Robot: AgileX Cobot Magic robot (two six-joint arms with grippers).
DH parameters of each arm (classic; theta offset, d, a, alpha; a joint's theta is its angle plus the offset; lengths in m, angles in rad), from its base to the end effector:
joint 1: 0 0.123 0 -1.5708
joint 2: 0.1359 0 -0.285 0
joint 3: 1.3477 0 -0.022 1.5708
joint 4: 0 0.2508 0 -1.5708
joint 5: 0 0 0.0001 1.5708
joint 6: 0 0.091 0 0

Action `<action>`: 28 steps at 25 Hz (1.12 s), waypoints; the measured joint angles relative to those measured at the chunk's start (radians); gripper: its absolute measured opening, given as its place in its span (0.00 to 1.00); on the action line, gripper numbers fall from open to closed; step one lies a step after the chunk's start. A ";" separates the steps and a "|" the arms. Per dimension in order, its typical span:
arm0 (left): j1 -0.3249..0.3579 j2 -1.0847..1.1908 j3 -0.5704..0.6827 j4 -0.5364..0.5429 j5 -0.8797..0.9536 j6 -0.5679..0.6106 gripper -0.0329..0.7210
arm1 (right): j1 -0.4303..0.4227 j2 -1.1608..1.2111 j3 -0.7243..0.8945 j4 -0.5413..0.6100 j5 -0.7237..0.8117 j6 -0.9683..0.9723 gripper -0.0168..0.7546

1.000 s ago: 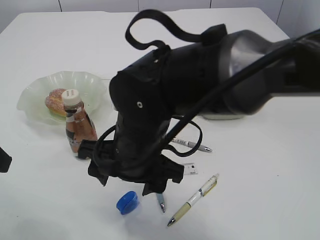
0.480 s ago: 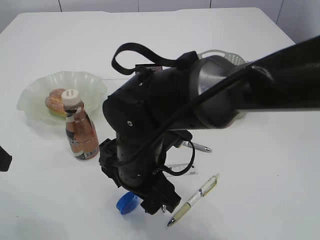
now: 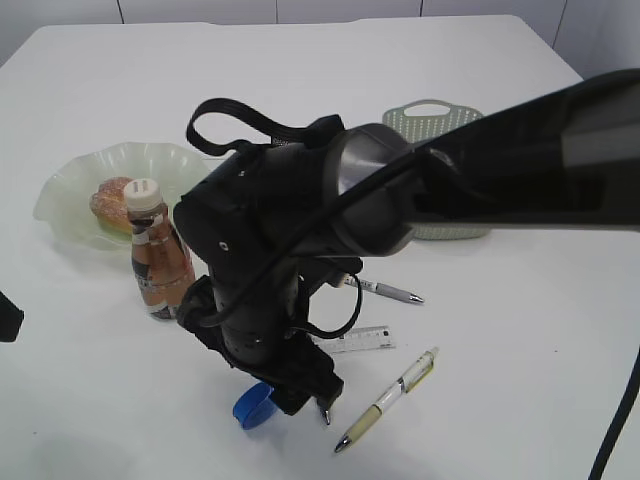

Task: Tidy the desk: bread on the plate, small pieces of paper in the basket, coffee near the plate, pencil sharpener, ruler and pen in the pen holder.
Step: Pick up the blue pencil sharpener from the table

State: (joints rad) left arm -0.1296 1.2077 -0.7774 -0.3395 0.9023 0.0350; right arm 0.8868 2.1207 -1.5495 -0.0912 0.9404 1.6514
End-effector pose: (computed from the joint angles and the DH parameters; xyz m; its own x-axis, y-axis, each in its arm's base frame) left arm 0.2049 -0.0507 0.2546 -0.9535 -0.0505 -0.2972 0.0442 0.9518 -0.3034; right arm 0.2744 0.3260 0.1566 -0.7491 0.6589 -0.0688 0.6452 0.7492 0.1497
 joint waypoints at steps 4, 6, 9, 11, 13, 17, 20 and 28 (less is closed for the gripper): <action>0.000 0.000 0.000 0.000 -0.002 0.000 0.56 | 0.000 0.000 -0.001 -0.030 0.026 0.000 0.75; 0.000 0.000 0.000 0.000 -0.007 0.000 0.56 | 0.000 0.000 -0.001 -0.032 0.019 0.000 0.75; 0.000 0.000 0.000 0.000 -0.009 0.000 0.56 | 0.000 0.000 -0.002 -0.032 0.017 0.000 0.75; 0.000 0.000 0.000 0.000 -0.009 0.000 0.56 | 0.000 0.001 -0.002 -0.032 0.017 0.000 0.75; 0.000 0.000 0.000 0.000 -0.009 0.000 0.56 | 0.000 0.002 -0.002 -0.030 0.017 -0.002 0.75; 0.000 0.000 0.000 0.000 -0.010 0.000 0.55 | 0.000 0.018 -0.003 0.003 0.013 -0.018 0.75; 0.000 0.000 0.000 0.000 -0.011 0.000 0.55 | 0.000 0.031 -0.005 0.024 0.013 -0.039 0.75; 0.000 0.000 0.000 0.000 -0.011 0.002 0.55 | 0.000 0.036 -0.005 0.036 -0.001 -0.056 0.67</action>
State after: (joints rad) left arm -0.1296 1.2077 -0.7774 -0.3395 0.8909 0.0367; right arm 0.8868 2.1564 -1.5541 -0.0551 0.9395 1.5956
